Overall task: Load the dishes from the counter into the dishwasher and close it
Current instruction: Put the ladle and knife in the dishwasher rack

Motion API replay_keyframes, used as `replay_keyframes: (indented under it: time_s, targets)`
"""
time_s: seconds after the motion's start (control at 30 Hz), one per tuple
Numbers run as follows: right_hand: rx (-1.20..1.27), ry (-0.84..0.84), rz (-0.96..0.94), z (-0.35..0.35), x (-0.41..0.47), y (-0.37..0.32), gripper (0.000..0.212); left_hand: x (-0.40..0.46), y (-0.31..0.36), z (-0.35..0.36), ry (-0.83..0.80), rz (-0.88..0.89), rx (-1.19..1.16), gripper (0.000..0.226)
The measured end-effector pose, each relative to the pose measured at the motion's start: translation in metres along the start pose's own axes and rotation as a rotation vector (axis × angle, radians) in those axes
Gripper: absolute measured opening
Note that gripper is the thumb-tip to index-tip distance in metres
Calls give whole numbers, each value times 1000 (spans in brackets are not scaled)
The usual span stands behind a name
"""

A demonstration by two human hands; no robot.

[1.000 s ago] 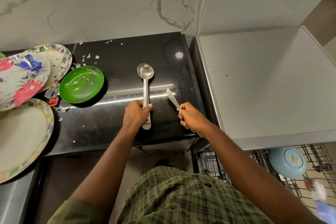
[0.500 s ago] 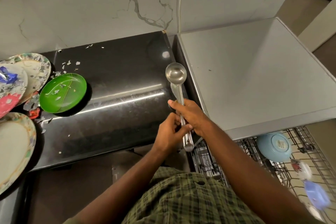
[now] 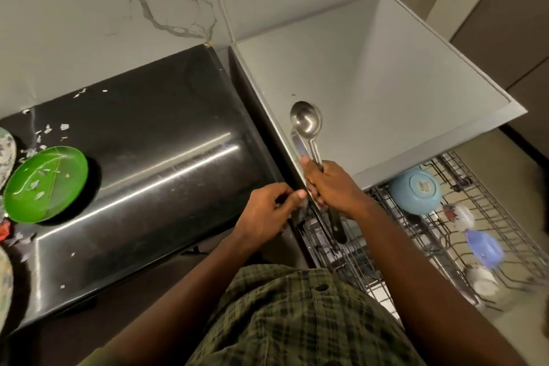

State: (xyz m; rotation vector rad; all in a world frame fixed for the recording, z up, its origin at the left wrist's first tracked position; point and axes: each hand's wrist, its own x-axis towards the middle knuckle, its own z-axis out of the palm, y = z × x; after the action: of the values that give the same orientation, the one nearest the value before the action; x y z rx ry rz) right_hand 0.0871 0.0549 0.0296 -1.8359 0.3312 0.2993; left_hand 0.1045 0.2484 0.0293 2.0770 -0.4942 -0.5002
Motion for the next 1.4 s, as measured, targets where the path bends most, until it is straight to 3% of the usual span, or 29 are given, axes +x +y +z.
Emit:
replay_keyframes:
  time_s: [0.07, 0.17, 0.37, 0.47, 0.57, 0.77, 0.87, 0.97, 1.2, 1.4]
  targets:
    - [121, 30, 22, -13, -11, 10, 61, 3, 3, 2, 6, 52, -4, 20]
    - [88, 68, 64, -36, -27, 28, 69, 12, 13, 11, 18, 209, 38, 10]
    - [-106, 134, 78, -66, -57, 59, 68, 35, 50, 45, -42, 603, 320, 35]
    - [-166, 137, 96, -72, -75, 74, 55, 48, 64, 70, -273, 604, 601, 54]
    - [-18, 144, 170, -76, -96, 96, 38, 56, 64, 102, -448, 613, 831, 57]
    - [102, 194, 180, -85, -134, 147, 8, 50, 64, 160, -489, 762, 938, 57]
    - [149, 254, 210, -83, -153, 180, 11, 44, 66, 191, -573, 789, 937, 55]
    - [216, 314, 260, -71, -166, 220, 19, 35, 54, 217, -657, 783, 919, 60]
    - [-21, 300, 374, -33, -140, 300, 26, 19, 5, 260, -975, 533, 1049, 82]
    - [-49, 180, 510, -13, -111, 336, 29, 22, -11, 256, -1004, 286, 999, 80]
